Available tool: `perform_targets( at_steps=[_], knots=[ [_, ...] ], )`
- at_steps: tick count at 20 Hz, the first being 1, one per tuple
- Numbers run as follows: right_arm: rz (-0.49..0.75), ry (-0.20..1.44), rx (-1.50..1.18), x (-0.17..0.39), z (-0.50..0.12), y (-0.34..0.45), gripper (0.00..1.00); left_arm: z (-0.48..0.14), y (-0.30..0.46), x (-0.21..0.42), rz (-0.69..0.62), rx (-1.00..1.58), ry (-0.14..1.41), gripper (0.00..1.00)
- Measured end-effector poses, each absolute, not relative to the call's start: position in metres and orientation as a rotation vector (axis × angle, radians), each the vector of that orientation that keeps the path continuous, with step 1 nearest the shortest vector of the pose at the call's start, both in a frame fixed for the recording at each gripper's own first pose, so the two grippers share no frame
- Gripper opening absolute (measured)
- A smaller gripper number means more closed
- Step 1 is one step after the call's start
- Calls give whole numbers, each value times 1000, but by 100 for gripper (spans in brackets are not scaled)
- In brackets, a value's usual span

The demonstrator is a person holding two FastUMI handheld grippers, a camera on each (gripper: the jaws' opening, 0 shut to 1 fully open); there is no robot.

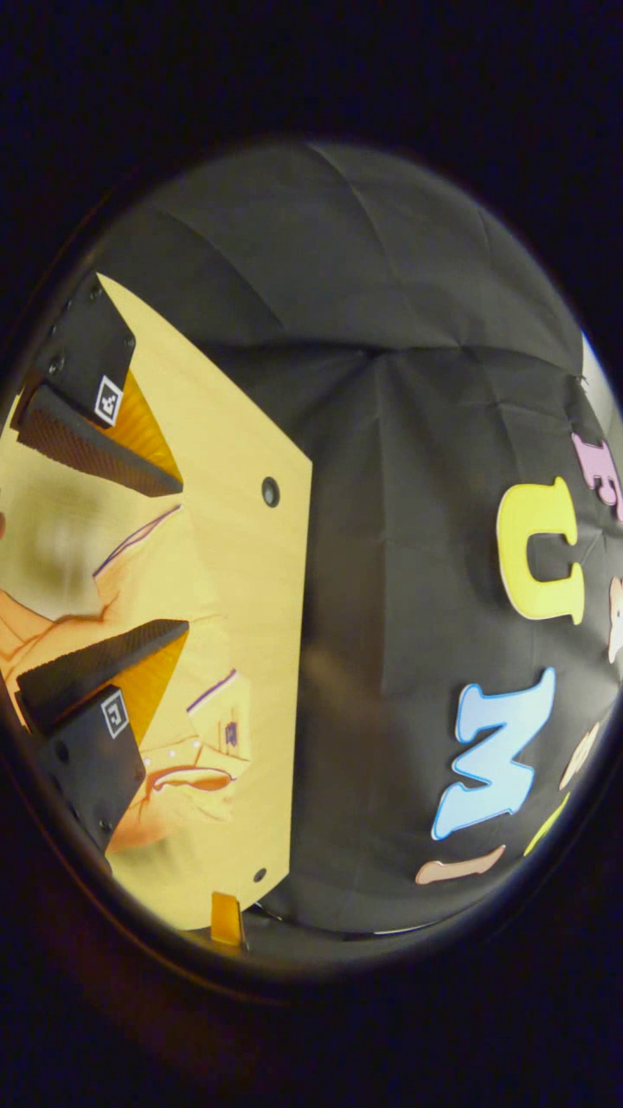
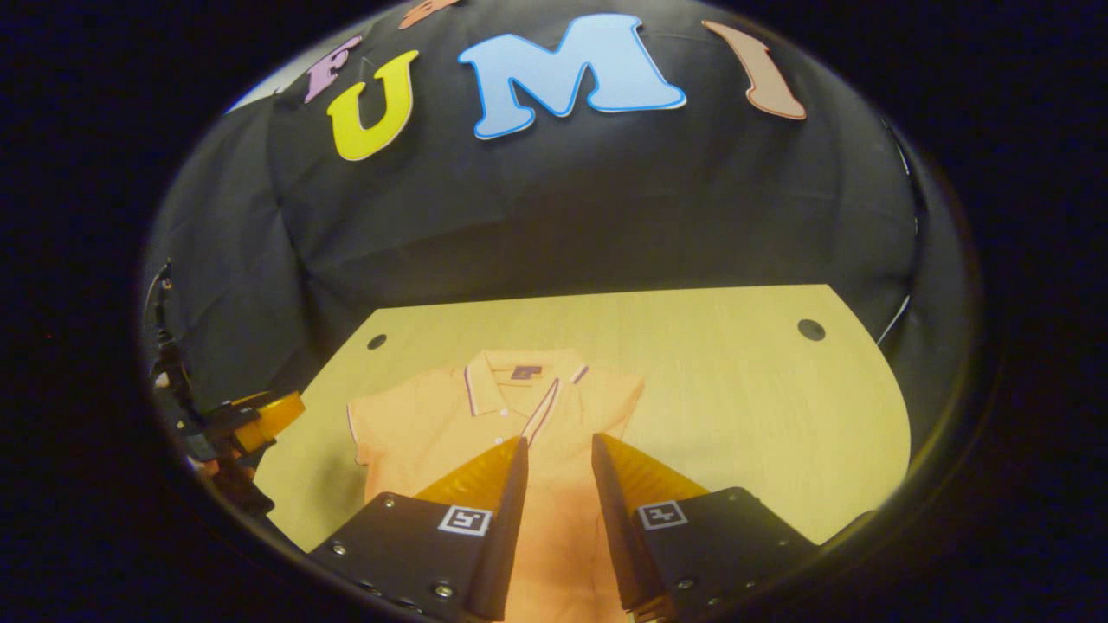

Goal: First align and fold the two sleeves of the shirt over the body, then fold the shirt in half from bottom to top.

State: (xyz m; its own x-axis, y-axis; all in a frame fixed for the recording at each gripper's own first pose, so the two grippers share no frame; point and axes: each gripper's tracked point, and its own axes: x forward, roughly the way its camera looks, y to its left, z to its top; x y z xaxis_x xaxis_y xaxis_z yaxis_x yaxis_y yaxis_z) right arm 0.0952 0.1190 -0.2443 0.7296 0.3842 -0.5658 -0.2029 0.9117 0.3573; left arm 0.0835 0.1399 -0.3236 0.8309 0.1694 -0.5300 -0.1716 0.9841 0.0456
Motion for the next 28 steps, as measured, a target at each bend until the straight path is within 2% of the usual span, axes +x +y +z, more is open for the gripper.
perform_targets(
  at_steps=[1, 6, 10, 12, 13, 14, 16, 22, 23, 24, 25, 26, 28],
  knots=[
    [318, 683, 282, 92, -243, 117, 47, -337, 143, 88, 179, -2, 584, 92],
    [270, 712, 264, 78, -247, 103, 47, -400, 151, 101, 187, -16, 692, 98],
    [242, 729, 261, 75, -248, 99, 47, -428, 151, 101, 196, -47, 751, 98],
    [230, 729, 266, 75, -246, 98, 47, -438, 151, 98, 200, -54, 777, 95],
    [224, 731, 268, 73, -247, 97, 47, -443, 151, 98, 203, -54, 788, 98],
    [217, 732, 269, 74, -247, 96, 47, -448, 152, 97, 209, -53, 801, 95],
    [208, 735, 271, 73, -248, 95, 47, -459, 153, 90, 225, -64, 846, 98],
    [189, 751, 275, 67, -252, 91, 47, -459, 147, 93, 232, -61, 820, 94],
    [188, 754, 277, 65, -253, 91, 47, -460, 144, 95, 221, -58, 817, 87],
    [188, 754, 279, 65, -253, 91, 47, -460, 139, 99, 208, -62, 814, 65],
    [187, 756, 279, 63, -252, 91, 47, -459, 139, 100, 207, -60, 812, 58],
    [186, 757, 280, 63, -252, 89, 47, -460, 138, 102, 212, -63, 808, 29],
    [180, 758, 285, 63, -252, 86, 47, -459, 137, 103, 221, -47, 812, 17]
  ],
)
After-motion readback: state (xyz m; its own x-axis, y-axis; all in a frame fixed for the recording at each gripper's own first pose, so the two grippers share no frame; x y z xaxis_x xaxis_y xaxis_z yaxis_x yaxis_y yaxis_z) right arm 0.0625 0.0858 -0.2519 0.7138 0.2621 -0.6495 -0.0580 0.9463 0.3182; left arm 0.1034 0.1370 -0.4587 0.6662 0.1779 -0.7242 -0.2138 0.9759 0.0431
